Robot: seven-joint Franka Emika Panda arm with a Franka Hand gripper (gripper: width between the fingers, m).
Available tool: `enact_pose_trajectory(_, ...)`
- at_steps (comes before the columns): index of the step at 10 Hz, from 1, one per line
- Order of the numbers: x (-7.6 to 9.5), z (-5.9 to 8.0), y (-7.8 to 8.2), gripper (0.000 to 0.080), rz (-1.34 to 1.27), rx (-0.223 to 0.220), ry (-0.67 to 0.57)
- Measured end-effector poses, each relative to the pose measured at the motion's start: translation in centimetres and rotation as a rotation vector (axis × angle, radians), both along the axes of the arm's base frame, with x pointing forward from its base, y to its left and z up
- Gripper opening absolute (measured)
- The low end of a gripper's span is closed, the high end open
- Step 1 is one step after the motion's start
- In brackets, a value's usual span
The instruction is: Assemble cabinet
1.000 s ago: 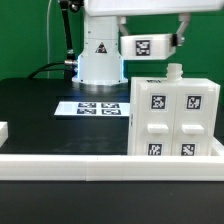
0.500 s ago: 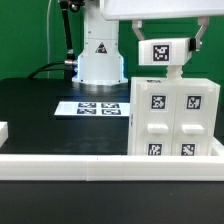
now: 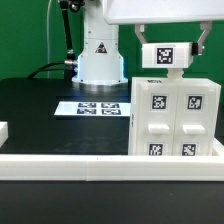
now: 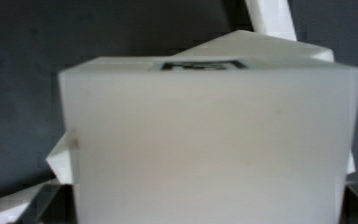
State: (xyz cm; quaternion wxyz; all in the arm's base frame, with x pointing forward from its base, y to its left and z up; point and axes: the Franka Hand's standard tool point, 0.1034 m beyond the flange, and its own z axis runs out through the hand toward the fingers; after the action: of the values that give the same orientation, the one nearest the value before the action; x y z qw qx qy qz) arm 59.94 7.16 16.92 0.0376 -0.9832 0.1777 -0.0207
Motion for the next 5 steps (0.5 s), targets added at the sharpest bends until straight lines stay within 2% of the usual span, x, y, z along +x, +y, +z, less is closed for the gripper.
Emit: enact_pose_trajectory(5,-0.25,-0.03,-0.34,0.0564,-0.008,-0.001,-0.060)
